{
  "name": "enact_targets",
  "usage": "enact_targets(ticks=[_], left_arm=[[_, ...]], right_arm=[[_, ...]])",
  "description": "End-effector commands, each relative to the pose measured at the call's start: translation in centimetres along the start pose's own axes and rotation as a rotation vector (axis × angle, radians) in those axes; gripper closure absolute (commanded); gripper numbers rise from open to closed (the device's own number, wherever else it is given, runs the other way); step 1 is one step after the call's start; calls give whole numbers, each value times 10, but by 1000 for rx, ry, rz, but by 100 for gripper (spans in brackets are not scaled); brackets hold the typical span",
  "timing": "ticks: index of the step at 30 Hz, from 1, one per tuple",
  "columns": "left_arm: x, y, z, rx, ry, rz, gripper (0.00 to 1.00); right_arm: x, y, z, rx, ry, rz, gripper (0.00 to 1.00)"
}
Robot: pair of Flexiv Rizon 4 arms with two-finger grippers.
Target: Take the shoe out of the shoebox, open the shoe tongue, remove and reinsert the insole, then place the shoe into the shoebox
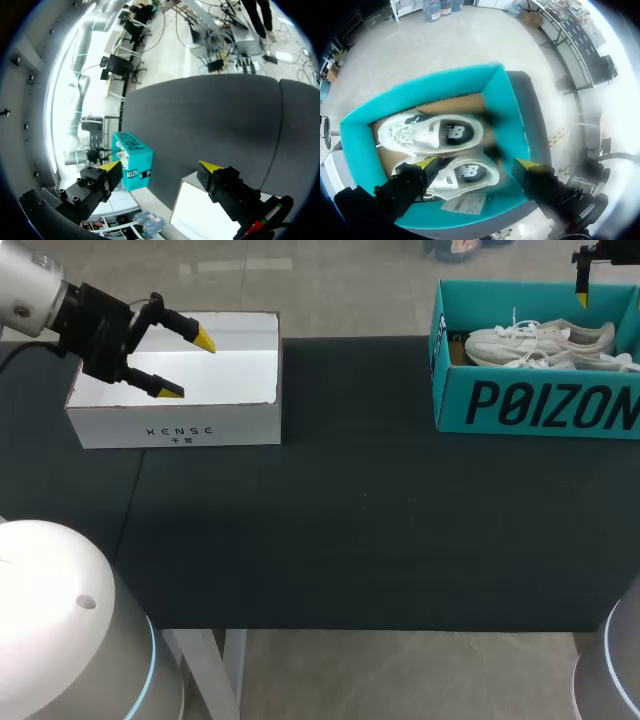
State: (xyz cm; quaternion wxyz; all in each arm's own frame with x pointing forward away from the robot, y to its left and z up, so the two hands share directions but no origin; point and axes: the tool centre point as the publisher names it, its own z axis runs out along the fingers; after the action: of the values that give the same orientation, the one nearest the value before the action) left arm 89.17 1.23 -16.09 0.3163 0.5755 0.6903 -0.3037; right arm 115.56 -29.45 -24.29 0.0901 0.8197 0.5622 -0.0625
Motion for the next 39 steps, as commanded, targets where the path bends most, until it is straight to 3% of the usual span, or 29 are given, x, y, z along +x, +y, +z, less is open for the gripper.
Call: enact_targets(ticks=[1, 18, 31, 36, 39], left_arm=[[0, 0, 0, 0, 4, 0, 0], [0, 0, 0, 0, 4, 0, 0], [0, 0, 0, 0, 4, 0, 0], [0, 0, 0, 0, 4, 0, 0], [0, 0, 0, 0, 4, 0, 0]], right_arm=[[-4, -26, -5, -108, 5, 1, 0], [-4, -26, -5, -108, 5, 1, 0], [-16, -114, -11, -55, 129, -263, 0], [-13, -151, -6, -88, 91, -430, 0], [-11, -164, 4, -77, 61, -446, 0]])
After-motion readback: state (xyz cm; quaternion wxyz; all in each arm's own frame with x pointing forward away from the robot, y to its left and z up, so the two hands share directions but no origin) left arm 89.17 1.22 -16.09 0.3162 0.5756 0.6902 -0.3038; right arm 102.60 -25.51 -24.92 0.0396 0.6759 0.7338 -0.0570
